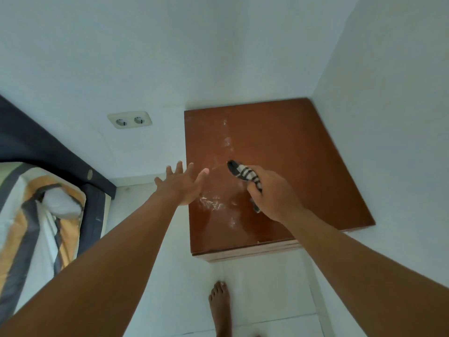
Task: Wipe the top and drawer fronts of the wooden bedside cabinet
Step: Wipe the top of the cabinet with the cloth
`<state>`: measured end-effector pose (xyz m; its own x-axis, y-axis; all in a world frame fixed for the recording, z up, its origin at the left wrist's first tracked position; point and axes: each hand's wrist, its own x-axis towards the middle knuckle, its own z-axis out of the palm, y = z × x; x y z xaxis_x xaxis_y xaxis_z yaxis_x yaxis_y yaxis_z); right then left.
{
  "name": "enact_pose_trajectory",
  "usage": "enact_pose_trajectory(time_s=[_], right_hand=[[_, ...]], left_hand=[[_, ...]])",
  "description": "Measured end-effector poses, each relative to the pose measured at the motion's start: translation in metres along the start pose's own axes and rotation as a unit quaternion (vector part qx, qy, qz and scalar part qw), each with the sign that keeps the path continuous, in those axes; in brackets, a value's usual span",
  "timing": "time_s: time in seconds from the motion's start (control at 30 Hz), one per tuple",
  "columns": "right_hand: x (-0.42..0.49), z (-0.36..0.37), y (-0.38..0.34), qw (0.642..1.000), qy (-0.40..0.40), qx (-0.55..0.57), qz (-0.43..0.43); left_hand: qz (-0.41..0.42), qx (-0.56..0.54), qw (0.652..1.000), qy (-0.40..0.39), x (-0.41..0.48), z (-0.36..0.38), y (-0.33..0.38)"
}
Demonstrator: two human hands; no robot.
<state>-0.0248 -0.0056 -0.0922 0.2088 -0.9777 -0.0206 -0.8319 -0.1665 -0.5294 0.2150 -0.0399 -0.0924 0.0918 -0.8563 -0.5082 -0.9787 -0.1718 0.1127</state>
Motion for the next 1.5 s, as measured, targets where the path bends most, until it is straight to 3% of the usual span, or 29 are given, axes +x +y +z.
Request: enact_pose_trajectory(time_s=[0.33,0.6,0.7,1.07,1.5], right_hand=[[0.243,0.028,-0.021,0.995,0.05,-0.082,0.024],[0.337,0.079,-0.005,0.988,-0.027,-0.148,0.04],[0.339,0.1,0.006,0.982,-0.089,-0.157,0.057],[0.317,0.11,0.012,0.983,-0.072,-0.159,0.053],[0.196,0.117,0.014,0.985,-0.052,-0.16,0.044]], left_hand=[[0.067,-0.016,0.998,0.006,0.12,-0.011,-0.019],[0.138,-0.03,0.989,0.042,0.172,-0.001,-0.041],[0.15,-0.067,0.985,0.056,0.175,0.007,-0.048],[0.117,-0.084,0.989,0.043,0.166,0.008,-0.039],[0.046,-0.032,0.998,0.007,0.155,-0.009,-0.014]])
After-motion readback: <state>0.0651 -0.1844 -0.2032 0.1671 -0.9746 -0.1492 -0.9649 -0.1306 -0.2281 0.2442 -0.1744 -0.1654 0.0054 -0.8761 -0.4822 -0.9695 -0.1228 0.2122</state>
